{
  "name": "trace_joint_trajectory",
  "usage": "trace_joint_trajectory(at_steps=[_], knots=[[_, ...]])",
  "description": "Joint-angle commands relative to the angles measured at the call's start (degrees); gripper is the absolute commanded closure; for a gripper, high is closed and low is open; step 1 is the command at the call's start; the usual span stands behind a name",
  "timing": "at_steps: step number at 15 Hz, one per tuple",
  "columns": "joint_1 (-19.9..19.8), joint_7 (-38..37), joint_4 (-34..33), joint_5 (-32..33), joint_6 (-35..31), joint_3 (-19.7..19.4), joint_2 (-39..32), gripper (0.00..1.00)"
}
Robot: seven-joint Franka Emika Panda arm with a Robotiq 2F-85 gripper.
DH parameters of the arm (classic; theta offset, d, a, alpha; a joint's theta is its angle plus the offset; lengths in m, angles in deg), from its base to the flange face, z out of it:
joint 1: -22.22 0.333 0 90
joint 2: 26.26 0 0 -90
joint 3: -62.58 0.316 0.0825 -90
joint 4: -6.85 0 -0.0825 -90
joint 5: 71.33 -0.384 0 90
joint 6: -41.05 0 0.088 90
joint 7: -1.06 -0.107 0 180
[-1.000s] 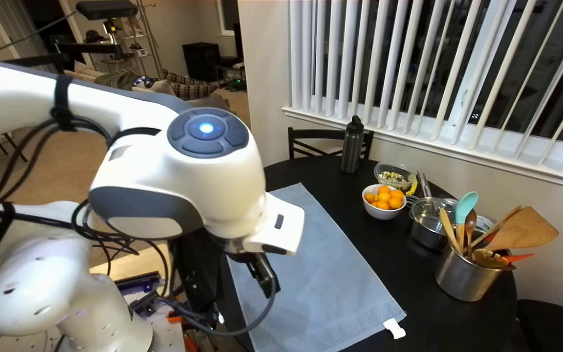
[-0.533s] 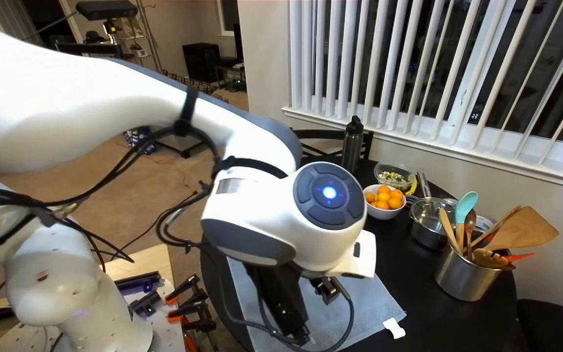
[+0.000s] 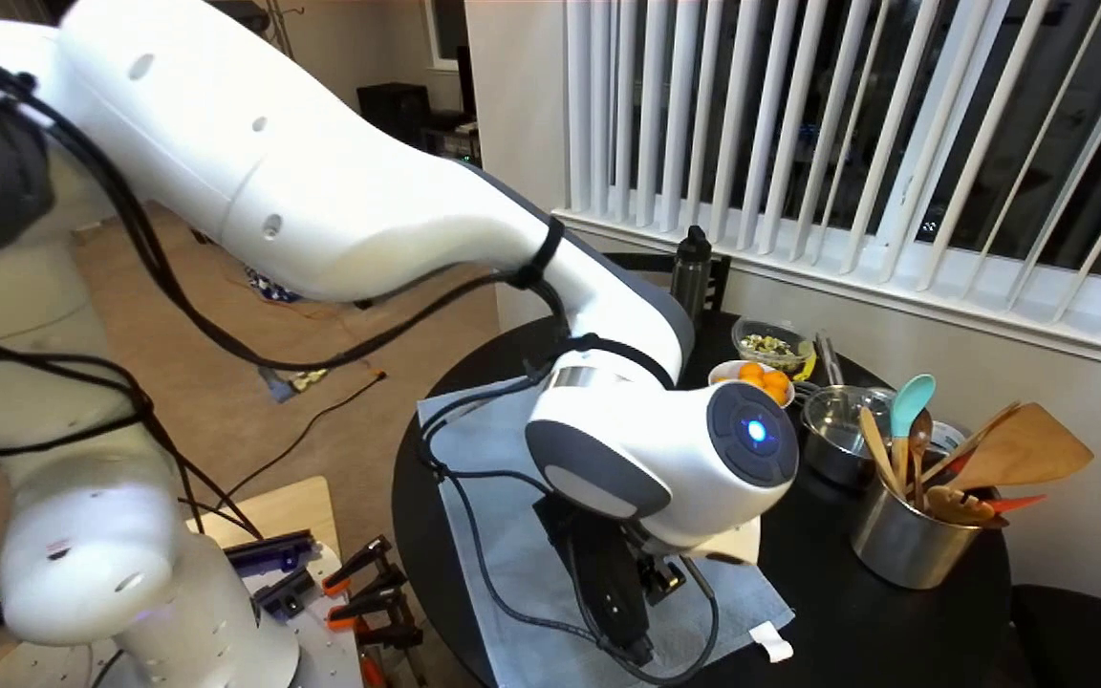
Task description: Fold the towel on the table
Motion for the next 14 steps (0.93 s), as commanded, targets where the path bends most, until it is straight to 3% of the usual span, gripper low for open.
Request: trace_joint_trajectory(at_steps=[1, 2, 3, 5, 11, 14], knots=[[-13.6, 2.4, -2.3, -1.2, 1.7, 10.5, -7.3, 0.00], [-14.7, -0.8, -0.4, 1.6, -0.6, 13.4, -3.2, 0.00], [-17.2, -0.6, -0.7, 1.6, -0.6, 15.0, -4.9, 0.00], [-18.9, 0.0, -1.3, 1.7, -0.5, 15.9, -6.7, 0.00], [-19.0, 0.0, -2.2, 1.7, -0.1, 16.4, -6.9, 0.00], [-23.9, 2.2, -5.6, -2.5, -0.8, 19.8, -10.5, 0.00]])
